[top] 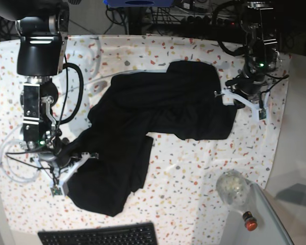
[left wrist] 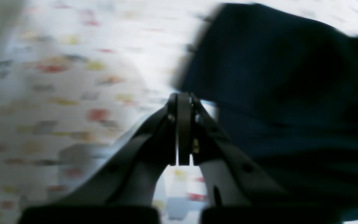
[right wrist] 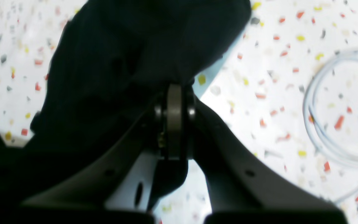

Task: Layout the t-shirt on the table in an organized manner, then fold the t-shirt properly
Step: 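Grasp opposite shirt ends with both grippers and pull them apart, then stretch the shirt lengthwise with both grippers and lay it flat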

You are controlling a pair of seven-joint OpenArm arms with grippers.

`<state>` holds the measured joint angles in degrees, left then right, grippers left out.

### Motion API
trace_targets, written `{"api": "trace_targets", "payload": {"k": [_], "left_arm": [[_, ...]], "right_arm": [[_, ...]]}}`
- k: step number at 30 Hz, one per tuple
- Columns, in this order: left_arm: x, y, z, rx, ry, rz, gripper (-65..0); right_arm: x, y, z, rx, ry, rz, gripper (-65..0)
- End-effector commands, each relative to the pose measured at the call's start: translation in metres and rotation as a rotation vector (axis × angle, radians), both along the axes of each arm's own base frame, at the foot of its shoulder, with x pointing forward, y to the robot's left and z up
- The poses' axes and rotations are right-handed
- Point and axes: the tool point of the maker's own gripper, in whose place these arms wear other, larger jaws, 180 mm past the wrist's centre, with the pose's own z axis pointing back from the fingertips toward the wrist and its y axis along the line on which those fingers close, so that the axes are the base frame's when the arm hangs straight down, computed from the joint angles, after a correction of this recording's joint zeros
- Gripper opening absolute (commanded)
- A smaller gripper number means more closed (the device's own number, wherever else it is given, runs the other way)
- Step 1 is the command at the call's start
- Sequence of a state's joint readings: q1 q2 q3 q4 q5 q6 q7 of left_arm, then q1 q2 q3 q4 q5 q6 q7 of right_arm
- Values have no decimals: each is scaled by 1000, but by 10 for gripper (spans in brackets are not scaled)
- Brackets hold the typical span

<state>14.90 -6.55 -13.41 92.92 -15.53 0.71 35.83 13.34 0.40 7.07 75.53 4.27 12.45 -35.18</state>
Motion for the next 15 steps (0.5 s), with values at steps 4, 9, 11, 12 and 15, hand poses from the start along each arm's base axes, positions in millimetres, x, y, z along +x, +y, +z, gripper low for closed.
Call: {"api": "trace_targets", "payload": {"k": [4,9,11,12,15], "left_arm": [[23,-101,8,-127,-59,-170,-650],[19,-127,-33,-134,60,-251,-650],[14,-96,-49,-99,107,-205,-650],[12,-76,-54,-79,123,-171,-650],[13,-24,-51,-29,122,-74,-650]], "right_arm": [[1,-15,4,-15,-32,-63,-650],[-1,-44,22,-29,-96,-139,-650],[-6,-74,34,-26,-128,-255,-650],[-13,-87,37,-27,-138,-305,-650],[-43,-93,21,-46,-98,-325,-650]]}}
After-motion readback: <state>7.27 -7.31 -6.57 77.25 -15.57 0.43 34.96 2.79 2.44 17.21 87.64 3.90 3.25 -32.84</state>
